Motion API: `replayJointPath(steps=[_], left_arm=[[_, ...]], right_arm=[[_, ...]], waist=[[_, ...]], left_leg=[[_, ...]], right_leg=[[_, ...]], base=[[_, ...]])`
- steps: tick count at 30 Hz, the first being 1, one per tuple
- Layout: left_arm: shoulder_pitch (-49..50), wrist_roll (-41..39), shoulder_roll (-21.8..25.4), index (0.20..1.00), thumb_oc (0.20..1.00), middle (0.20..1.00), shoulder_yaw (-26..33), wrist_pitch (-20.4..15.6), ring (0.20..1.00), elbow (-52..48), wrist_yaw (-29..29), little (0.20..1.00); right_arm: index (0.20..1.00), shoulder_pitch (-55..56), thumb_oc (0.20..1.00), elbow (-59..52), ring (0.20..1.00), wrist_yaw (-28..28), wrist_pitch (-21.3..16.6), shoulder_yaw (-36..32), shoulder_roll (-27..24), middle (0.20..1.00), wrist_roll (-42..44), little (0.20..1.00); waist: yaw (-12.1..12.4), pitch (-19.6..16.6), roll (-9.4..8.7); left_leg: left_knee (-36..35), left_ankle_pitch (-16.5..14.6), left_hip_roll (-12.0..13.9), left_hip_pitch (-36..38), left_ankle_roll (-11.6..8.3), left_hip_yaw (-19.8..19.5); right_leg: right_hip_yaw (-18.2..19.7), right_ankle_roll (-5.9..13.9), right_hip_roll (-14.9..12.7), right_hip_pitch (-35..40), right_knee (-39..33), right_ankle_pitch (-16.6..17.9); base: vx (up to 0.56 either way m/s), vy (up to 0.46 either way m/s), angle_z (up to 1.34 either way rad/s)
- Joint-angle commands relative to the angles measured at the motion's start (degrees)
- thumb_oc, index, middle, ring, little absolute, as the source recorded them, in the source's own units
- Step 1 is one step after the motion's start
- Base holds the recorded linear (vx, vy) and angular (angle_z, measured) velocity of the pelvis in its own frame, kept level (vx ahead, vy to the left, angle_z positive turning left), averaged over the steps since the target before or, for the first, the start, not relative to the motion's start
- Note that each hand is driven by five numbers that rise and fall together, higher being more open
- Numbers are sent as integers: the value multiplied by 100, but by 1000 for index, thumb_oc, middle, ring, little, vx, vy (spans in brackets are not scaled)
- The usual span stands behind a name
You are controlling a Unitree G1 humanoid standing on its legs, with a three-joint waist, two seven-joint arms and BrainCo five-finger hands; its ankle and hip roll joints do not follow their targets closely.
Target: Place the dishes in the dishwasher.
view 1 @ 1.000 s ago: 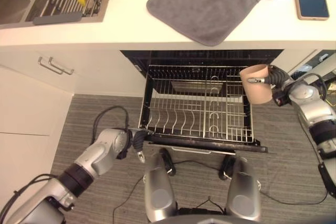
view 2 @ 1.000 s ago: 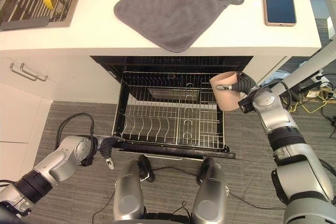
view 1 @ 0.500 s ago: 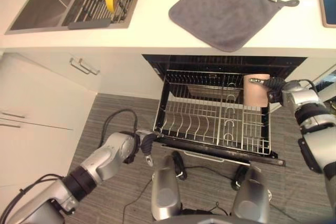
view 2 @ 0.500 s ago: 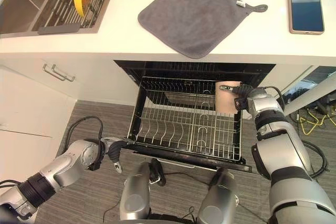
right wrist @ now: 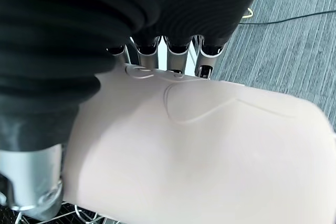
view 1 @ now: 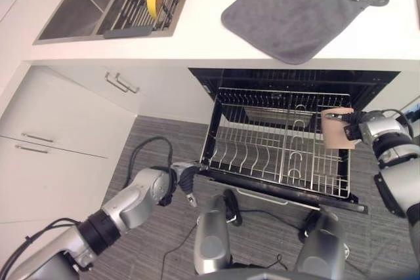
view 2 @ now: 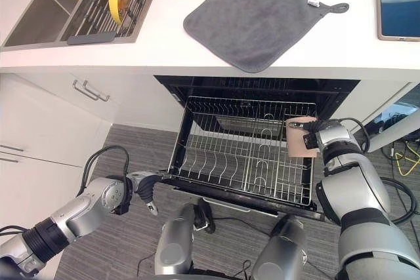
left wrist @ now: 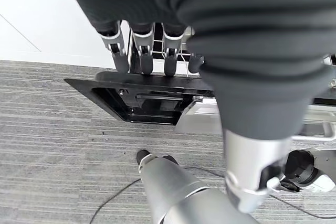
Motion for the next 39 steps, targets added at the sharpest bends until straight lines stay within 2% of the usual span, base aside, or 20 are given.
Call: replayJointPath(steps=[1, 2, 4, 5, 13, 17, 19, 20, 21, 22, 24, 25, 27, 28, 29, 30, 32, 33, 36, 39], left_arm=[[898, -370, 512, 1000, 1000, 1000, -673, 90, 1000, 16, -235, 1000], [900, -367, 491, 1000, 1000, 1000, -679, 100, 1000, 17, -226, 1000], [895, -372, 458, 1000, 1000, 1000, -713, 105, 1000, 42, -187, 1000], [883, -378, 434, 1000, 1000, 1000, -737, 89, 1000, 71, -169, 1000], [850, -282, 354, 1000, 1000, 1000, -843, 167, 1000, 33, -63, 1000], [808, -469, 362, 1000, 1000, 1000, -810, 245, 1000, -3, 418, 1000], [829, -830, 385, 1000, 1000, 1000, -658, 184, 1000, -78, 898, 1000], [882, -1649, 408, 1000, 1000, 1000, -437, -165, 1000, -148, 1613, 1000], [912, -1912, 414, 1000, 1000, 1000, -347, -315, 1000, -165, 1874, 1000], [1005, -2715, 376, 1000, 1000, 1000, 131, -809, 1000, -339, 2588, 1000], [1296, -3701, 329, 1000, 1000, 1000, 1172, -1560, 1000, -732, 3257, 1000], [1463, -4134, 216, 1000, 1000, 1000, 1884, -1859, 1000, -930, 3353, 1000], [1487, -4161, 71, 1000, 1000, 1000, 2297, -2160, 1000, -981, 3475, 1000], [1501, -4181, -49, 1000, 1000, 1000, 2552, -2230, 1000, -1074, 3618, 1000], [1537, -4255, -224, 1000, 1000, 1000, 2796, -2329, 1000, -1071, 3715, 1000], [1573, -4287, -434, 1000, 1000, 1000, 3046, -2468, 1000, -1077, 3876, 1000], [1615, -4298, -682, 1000, 1000, 1000, 3295, -2630, 1000, -1102, 4058, 1000], [1628, -4316, -840, 1000, 1000, 1000, 3446, -2837, 1000, -1101, 4242, 1000], [1689, -4413, -1113, 1000, 1000, 1000, 3865, -3144, 1000, -1236, 4424, 1000], [1869, -4833, -1309, 1000, 1000, 1000, 4377, -3569, 1000, -1463, 4243, 1000]], right_arm=[[200, -508, 200, 184, 200, -173, 46, -214, -121, 200, -23, 200], [200, -516, 200, 203, 200, -194, 57, -222, -122, 200, -48, 200], [758, -544, 758, 237, 758, -248, 73, -220, -107, 758, -77, 758], [1000, -567, 1000, 280, 1000, -272, 85, -209, -104, 1000, -5, 1000], [1000, -578, 1000, 335, 1000, -560, 63, -291, -86, 1000, 276, 1000], [1000, -535, 1000, 298, 1000, -618, 2, -407, -151, 1000, 610, 1000], [1000, -484, 1000, 207, 1000, -576, -38, -441, -215, 1000, 731, 1000], [1000, -433, 1000, 61, 1000, -610, -191, -467, -271, 1000, 980, 1000], [1000, -408, 1000, -6, 1000, -642, -234, -482, -298, 1000, 1062, 1000], [1000, -179, 1000, -358, 1000, -817, -435, -644, -360, 1000, 1328, 1000], [1000, 472, 1000, -1541, 1000, -1379, -518, -974, -411, 1000, 1828, 1000], [1000, 1008, 1000, -2418, 1000, -1654, -518, -1297, -408, 1000, 2155, 1000], [1000, 1398, 1000, -3085, 1000, -1603, -609, -1534, -352, 1000, 2519, 1000], [1000, 1750, 1000, -3803, 1000, -1596, -530, -1746, -318, 1000, 2745, 1000], [1000, 2304, 1000, -4697, 1000, -1671, -534, -1961, -215, 1000, 2913, 1000], [1000, 2951, 1000, -5624, 1000, -1698, -641, -2194, -50, 1000, 2835, 1000], [1000, 3792, 1000, -6705, 1000, -1774, -796, -2403, 308, 1000, 2380, 1000], [1000, 4254, 1000, -7177, 1000, -1784, -879, -2520, 539, 1000, 2047, 1000], [1000, 4887, 1000, -7716, 1000, -1452, -900, -2887, 635, 1000, 1138, 1000], [1000, 5342, 1000, -8048, 1000, -996, -972, -3326, 515, 1000, 1260, 1000]], waist=[[264, 267, -169], [262, 272, -161], [257, 278, -153], [257, 279, -146], [240, 293, -168], [204, 298, -206], [183, 300, -220], [168, 308, -240], [164, 309, -245], [164, 318, -261], [155, 357, -351], [135, 371, -460], [104, 378, -571], [64, 384, -642], [-17, 392, -717], [-134, 396, -819], [-316, 383, -951], [-443, 359, -1033], [-666, 271, -1153], [-766, 106, -1255]], left_leg=[[400, 635, 40, -640, -291, -236], [407, 636, 37, -643, -293, -238], [403, 623, 36, -641, -287, -231], [409, 604, 30, -648, -280, -231], [327, 534, 7, -612, -267, -206], [316, 508, -1, -624, -276, -205], [296, 529, 1, -616, -291, -210], [264, 541, 4, -591, -298, -190], [247, 544, 4, -581, -297, -184], [160, 544, -20, -530, -269, -185], [46, 543, -99, -488, -213, -193], [-13, 547, -150, -488, -183, -225], [-62, 588, -187, -482, -174, -255], [-97, 650, -171, -476, -182, -251], [-175, 774, -126, -490, -90, -178], [-196, 775, -95, -470, -68, -132], [-211, 778, -63, -457, -62, -87], [-236, 809, -37, -443, -78, -49], [-276, 916, 10, -336, -145, 49], [-395, 953, 65, -91, -213, 179]], right_leg=[[-335, 63, -191, 181, -4, -657], [-325, 62, -197, 170, 12, -663], [-313, 62, -215, 155, 28, -671], [-302, 62, -232, 129, 50, -673], [-269, 103, -305, 24, 124, -673], [-211, 117, -316, -52, 184, -683], [-186, 118, -296, -61, 187, -684], [-166, 114, -282, -52, 177, -679], [-164, 113, -276, -44, 167, -677], [-142, 114, -237, -21, 144, -664], [-122, 122, -174, -27, 112, -609], [-110, 118, -107, -22, 55, -570], [-96, 99, -18, -13, 2, -536], [-110, 68, 39, 13, -48, -522], [-143, -10, 102, -17, -115, -400], [-98, -21, 166, -35, -127, -399], [8, -12, 260, -73, -138, -398], [88, -6, 336, -91, -156, -406], [222, -33, 542, 45, -338, -410], [264, -84, 725, 395, -698, -396]], base=[[0, 0, 0], [0, 0, 0], [0, 0, 0], [0, 0, 0], [0, 0, 0], [0, 0, 0], [0, 0, 0], [0, 0, 0], [40, 13, -1], [43, -29, -1], [8, -103, 1], [-39, -142, 3], [-30, -106, 9], [-74, -65, 4], [-77, -66, -6], [-83, -53, -1], [-23, -41, -14], [-14, -29, -24], [11, -26, -33], [50, -77, -35]])
